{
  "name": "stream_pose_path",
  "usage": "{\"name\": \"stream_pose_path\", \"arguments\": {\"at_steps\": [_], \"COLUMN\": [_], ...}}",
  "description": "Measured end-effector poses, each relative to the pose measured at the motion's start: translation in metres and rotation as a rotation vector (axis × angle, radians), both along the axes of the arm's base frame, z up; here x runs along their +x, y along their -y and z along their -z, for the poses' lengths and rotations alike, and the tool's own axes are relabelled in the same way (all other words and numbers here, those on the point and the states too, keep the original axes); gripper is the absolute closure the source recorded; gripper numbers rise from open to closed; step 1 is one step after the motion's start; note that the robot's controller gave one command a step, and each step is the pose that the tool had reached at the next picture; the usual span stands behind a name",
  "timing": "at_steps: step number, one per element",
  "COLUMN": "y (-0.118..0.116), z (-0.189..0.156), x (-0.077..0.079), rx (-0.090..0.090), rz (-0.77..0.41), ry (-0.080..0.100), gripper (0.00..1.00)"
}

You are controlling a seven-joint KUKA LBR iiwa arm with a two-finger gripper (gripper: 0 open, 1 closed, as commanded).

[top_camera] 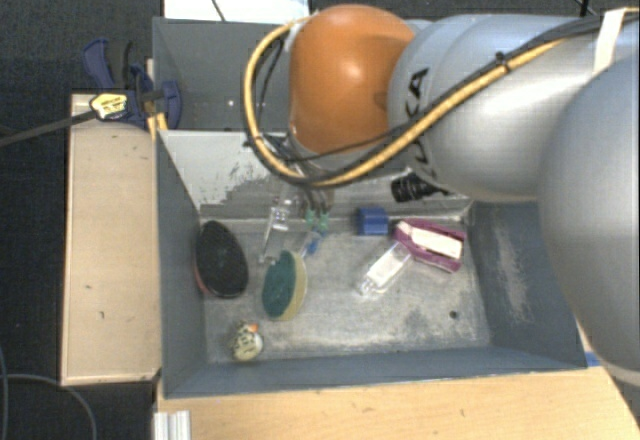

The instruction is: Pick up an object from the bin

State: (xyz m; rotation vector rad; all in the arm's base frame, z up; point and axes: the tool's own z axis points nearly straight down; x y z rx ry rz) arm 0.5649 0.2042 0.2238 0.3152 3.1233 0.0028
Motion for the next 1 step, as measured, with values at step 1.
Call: {"name": "stream_pose_path", "arguments": {"at_steps": [1], "y": [0.0229], "z": [0.1209], "x": [-0.0533], "rx": [-0.004], "rz": [-0.099], "ry": [-0.010], "gripper": [0.00]}}
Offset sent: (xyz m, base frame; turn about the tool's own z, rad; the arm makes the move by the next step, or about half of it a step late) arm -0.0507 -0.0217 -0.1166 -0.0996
